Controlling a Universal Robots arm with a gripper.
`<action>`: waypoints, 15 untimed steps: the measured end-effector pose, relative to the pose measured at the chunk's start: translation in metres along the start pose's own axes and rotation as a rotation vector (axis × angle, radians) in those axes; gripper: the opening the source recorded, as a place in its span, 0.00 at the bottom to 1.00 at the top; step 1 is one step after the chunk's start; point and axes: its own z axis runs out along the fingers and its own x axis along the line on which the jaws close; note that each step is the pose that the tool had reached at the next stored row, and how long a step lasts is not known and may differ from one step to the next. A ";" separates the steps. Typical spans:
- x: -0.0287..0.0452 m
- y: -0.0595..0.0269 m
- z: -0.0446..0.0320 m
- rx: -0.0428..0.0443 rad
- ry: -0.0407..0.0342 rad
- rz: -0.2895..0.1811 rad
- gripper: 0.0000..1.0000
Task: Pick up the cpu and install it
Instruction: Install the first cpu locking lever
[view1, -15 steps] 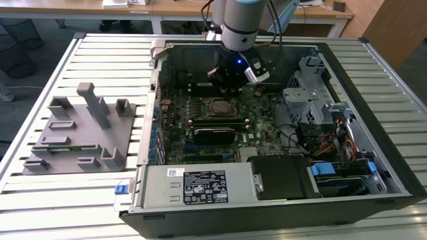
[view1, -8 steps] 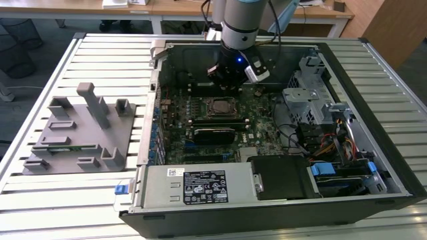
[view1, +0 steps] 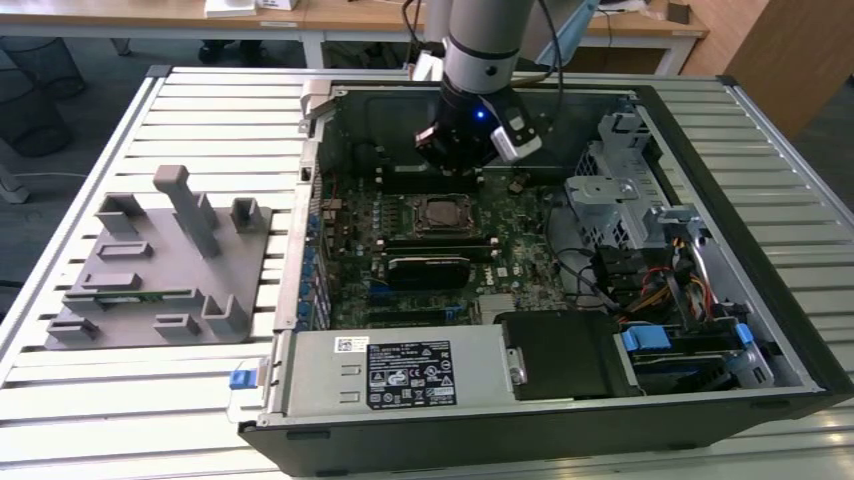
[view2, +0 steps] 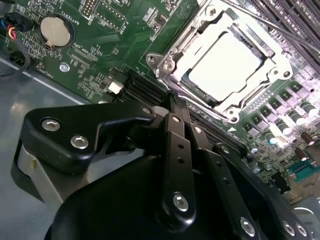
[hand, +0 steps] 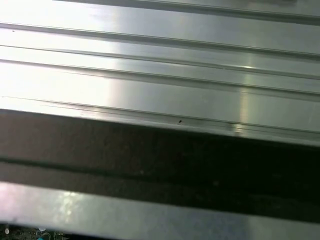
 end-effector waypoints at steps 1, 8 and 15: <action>0.0001 -0.0004 0.0000 0.0000 0.0000 0.000 0.11; 0.0002 -0.0023 0.0001 0.0000 0.0000 0.000 0.11; 0.0004 -0.0042 -0.0001 0.0002 0.0001 0.000 0.11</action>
